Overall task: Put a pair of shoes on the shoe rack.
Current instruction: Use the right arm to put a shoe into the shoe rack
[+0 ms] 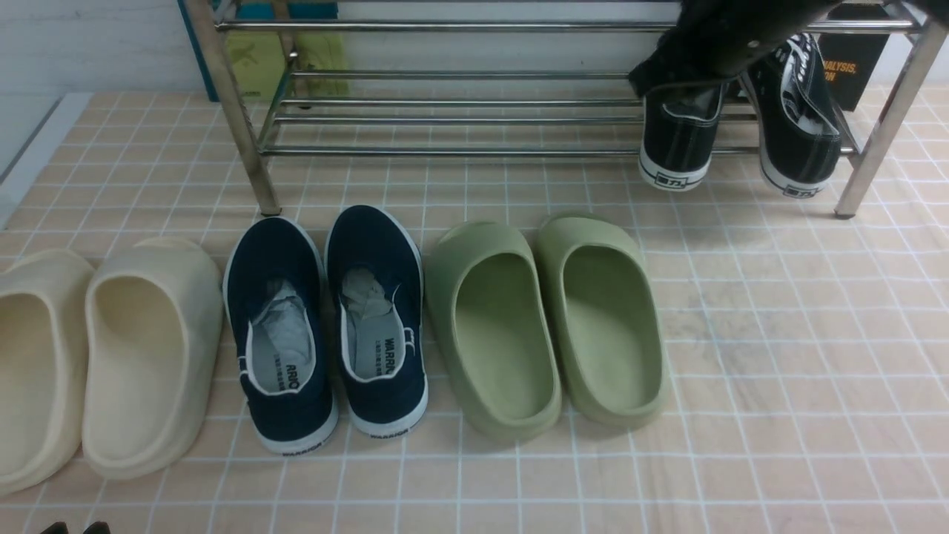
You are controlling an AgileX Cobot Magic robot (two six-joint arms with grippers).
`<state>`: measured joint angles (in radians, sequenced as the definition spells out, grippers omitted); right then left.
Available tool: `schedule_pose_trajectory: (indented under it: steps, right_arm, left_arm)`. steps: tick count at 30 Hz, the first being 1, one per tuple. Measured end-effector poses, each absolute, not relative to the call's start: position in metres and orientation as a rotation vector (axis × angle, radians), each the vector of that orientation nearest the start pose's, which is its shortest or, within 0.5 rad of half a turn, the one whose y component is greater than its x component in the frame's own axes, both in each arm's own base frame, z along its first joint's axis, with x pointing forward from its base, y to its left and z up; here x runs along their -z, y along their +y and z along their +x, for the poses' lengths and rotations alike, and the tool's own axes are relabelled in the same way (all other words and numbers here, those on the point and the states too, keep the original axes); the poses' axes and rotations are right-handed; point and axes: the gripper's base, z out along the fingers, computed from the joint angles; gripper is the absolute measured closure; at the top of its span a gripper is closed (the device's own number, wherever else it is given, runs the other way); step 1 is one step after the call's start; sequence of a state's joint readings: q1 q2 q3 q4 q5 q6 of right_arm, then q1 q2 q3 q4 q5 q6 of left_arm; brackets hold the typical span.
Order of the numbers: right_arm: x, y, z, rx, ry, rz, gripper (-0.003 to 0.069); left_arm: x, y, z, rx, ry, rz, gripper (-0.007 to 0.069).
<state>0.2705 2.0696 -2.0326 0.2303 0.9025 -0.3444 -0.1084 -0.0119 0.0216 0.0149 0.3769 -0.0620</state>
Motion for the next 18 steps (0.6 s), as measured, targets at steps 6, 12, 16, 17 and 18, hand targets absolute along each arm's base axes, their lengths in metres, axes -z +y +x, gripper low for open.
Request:
schedule_pose_trajectory:
  steps: [6,12,16,17,18]
  right_arm:
    - [-0.273,0.140,0.478,-0.092,2.367,-0.706,0.0676]
    - [-0.273,0.128,0.470,0.072,2.484,-0.710,0.0673]
    - [-0.288,0.119,0.464,0.140,2.492,-0.660,0.0670]
    - [-0.295,0.118,0.463,0.150,2.479,-0.648,0.0669]
    - [-0.296,0.118,0.462,0.150,2.475,-0.645,0.0669]
  left_arm:
    - [-0.173,-0.005,0.052,0.103,1.871,0.053,0.0385]
    - [-0.173,-0.005,0.052,0.103,1.871,0.053,0.0385]
    - [-0.173,-0.005,0.052,0.103,1.871,0.053,0.0385]
    - [-0.173,-0.005,0.052,0.103,1.871,0.053,0.0385]
    - [-0.173,-0.005,0.052,0.103,1.871,0.053,0.0385]
